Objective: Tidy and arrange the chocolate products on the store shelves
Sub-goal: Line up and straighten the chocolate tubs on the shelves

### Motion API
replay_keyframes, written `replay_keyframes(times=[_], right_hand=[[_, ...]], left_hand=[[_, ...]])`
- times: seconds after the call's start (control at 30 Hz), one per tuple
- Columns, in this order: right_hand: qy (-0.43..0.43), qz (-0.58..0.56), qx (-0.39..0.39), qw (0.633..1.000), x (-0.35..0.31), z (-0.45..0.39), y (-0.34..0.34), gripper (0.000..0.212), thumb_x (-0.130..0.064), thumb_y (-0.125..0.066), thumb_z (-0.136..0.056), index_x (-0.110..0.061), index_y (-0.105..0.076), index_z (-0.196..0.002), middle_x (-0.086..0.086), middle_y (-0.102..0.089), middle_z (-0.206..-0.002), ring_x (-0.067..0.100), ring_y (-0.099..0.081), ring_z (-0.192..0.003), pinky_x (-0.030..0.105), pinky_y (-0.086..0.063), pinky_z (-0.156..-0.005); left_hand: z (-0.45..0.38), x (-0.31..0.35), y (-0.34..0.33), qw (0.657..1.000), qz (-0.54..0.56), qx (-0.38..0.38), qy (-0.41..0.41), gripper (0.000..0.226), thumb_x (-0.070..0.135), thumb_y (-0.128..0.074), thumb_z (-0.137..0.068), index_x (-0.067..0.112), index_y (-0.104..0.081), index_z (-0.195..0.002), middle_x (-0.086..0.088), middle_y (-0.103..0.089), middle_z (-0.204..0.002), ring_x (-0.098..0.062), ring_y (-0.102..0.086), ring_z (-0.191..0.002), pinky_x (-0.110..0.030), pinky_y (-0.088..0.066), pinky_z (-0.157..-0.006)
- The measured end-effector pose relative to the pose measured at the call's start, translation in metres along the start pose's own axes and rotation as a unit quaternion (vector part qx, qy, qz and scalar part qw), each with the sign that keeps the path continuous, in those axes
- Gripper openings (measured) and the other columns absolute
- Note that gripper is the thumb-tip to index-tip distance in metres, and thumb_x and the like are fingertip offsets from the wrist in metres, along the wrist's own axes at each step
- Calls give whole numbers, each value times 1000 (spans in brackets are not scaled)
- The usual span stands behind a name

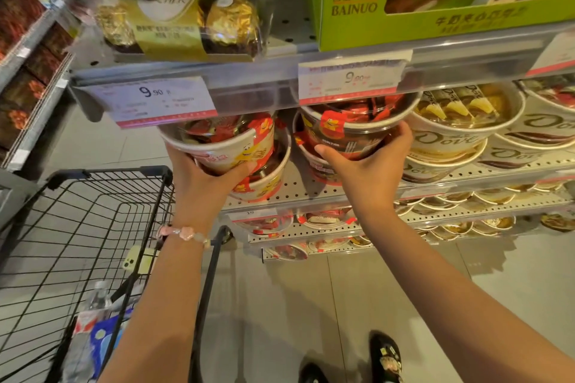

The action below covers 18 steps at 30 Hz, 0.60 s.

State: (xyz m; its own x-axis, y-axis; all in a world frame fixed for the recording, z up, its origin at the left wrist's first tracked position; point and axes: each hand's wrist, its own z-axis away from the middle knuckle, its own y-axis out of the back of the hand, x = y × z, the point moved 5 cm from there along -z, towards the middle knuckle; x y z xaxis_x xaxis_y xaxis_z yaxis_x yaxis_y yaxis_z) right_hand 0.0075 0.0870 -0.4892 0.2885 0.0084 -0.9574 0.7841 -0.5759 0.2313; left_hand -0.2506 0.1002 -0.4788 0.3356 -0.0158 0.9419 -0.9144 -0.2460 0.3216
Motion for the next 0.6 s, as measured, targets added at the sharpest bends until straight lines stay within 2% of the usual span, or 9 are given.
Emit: replay_keyframes(times=[0.07, 0.23, 0.37, 0.43, 0.5, 0.6], right_hand=[[1, -7, -11, 1000, 3, -3, 2, 109, -38, -92, -47, -13, -31, -133, -2, -50, -130, 8, -50, -119, 13, -40, -95], [7, -43, -75, 996, 11, -8, 7, 102, -27, -90, -57, -13, -28, -136, -8, -49, -128, -7, -49, -113, 13, -42, -98], [15, -51, -137, 989, 14, -15, 10, 100, -32, -85, -64, -13, -24, -141, -1, -42, -139, 4, -44, -126, 32, -42, -105], [27, -54, -159, 985, 15, -16, 12, 99, -33, -82, -67, -14, -22, -143, 0, -41, -141, 7, -42, -130, 34, -41, -107], [43, -57, -157, 985, 15, -12, 13, 100, -32, -82, -67, -12, -22, -144, -2, -40, -141, 6, -41, -131, 31, -40, -108], [56, -51, -94, 993, 12, -4, 8, 113, -36, -88, -57, -8, -22, -144, 0, -36, -141, 9, -37, -133, 27, -35, -110]], left_hand=[[1, 0, 0, 1000, -14, 18, -4, 116, 33, -91, -47, 23, -23, -141, 6, -45, -136, -8, -46, -124, -40, -44, -102], [9, 7, -9, 996, -9, 78, -39, 116, 48, -88, -36, 23, -25, -131, 1, -42, -134, -6, -45, -123, -31, -43, -103], [9, 1, -15, 995, 0, 90, -46, 113, 51, -87, -34, 31, -23, -125, 0, -42, -133, -7, -45, -123, -33, -43, -103], [7, -5, -16, 996, 2, 81, -38, 115, 54, -88, -33, 28, -25, -126, 0, -43, -133, -8, -46, -123, -36, -45, -102], [10, -10, -21, 998, 15, 55, -40, 117, 52, -89, -34, 23, -27, -129, -1, -45, -132, -9, -48, -122, -35, -47, -99], [17, -14, -27, 997, 28, 36, -54, 114, 39, -90, -40, 22, -26, -132, 2, -46, -131, -6, -49, -121, -28, -47, -97]])
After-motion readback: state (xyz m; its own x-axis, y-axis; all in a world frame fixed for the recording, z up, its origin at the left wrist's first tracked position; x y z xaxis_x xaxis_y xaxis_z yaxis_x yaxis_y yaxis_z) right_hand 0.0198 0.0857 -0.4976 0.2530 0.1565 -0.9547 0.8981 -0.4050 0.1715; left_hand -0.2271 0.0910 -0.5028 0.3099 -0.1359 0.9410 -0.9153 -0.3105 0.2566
